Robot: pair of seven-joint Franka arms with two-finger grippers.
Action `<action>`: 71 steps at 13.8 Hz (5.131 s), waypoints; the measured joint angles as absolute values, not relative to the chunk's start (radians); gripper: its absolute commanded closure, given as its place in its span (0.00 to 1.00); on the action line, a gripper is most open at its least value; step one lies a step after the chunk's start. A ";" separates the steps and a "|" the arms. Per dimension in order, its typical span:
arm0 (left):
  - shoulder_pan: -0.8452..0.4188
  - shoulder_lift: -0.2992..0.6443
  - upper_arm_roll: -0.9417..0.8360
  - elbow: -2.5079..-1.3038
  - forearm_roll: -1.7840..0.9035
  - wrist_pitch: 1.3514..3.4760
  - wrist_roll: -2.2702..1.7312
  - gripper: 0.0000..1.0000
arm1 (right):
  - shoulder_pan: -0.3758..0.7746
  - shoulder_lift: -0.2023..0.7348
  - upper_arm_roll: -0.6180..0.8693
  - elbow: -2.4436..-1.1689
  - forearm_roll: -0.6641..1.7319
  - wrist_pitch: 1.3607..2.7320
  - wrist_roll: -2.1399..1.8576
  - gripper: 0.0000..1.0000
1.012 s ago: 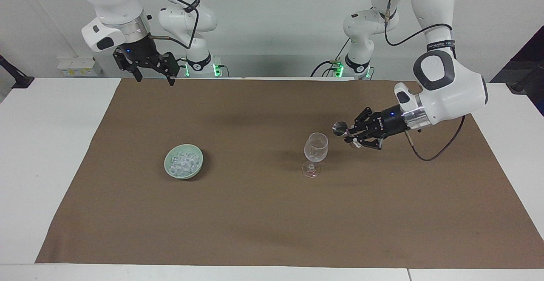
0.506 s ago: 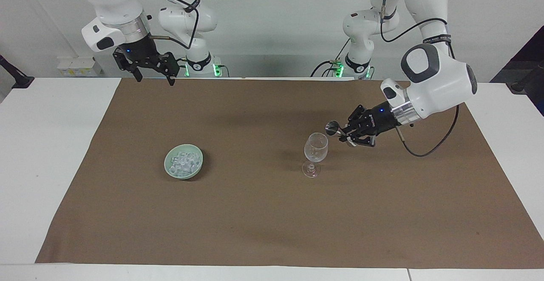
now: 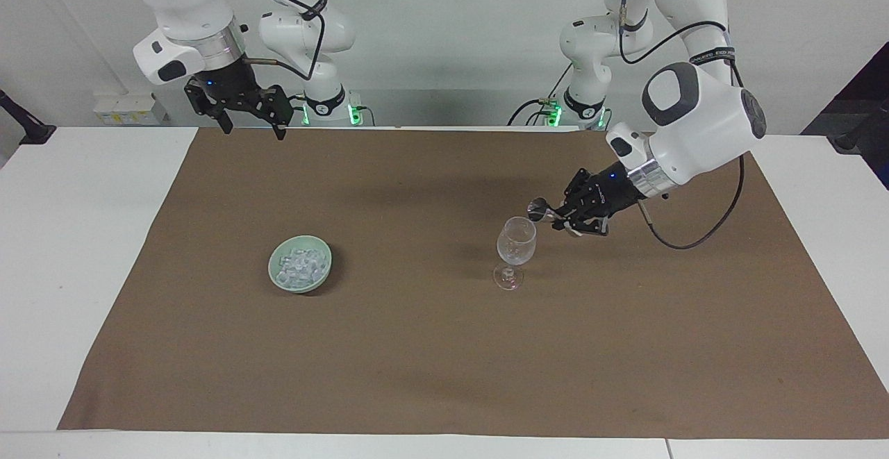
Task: Pour wine and add ice with both arms
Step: 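Tilt the shot cup with the left gripper to pour into the glass, then carry the cup back with the left gripper while the right gripper reaches the bowl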
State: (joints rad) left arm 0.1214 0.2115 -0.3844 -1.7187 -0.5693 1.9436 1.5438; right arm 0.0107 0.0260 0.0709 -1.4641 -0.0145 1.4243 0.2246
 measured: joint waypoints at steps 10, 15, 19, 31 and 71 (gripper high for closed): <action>0.075 0.211 -0.384 -1.719 -0.409 1.988 1.394 1.00 | 0.011 0.026 0.071 -1.464 -0.014 1.424 0.225 0.00; 0.028 0.211 -0.384 -1.711 -0.322 2.001 1.296 1.00 | 0.011 0.026 0.071 -1.464 -0.014 1.424 0.225 0.00; 0.022 0.211 -0.384 -1.705 -0.266 2.002 1.286 1.00 | 0.011 0.026 0.071 -1.464 -0.014 1.424 0.225 0.00; -0.047 0.205 -0.384 -1.654 -0.011 1.978 1.103 1.00 | 0.005 0.026 0.069 -1.464 -0.014 1.424 0.225 0.00; 0.371 0.336 -0.349 -1.566 -0.634 1.753 1.649 1.00 | 0.018 0.165 0.073 -1.876 -0.007 2.069 0.188 0.19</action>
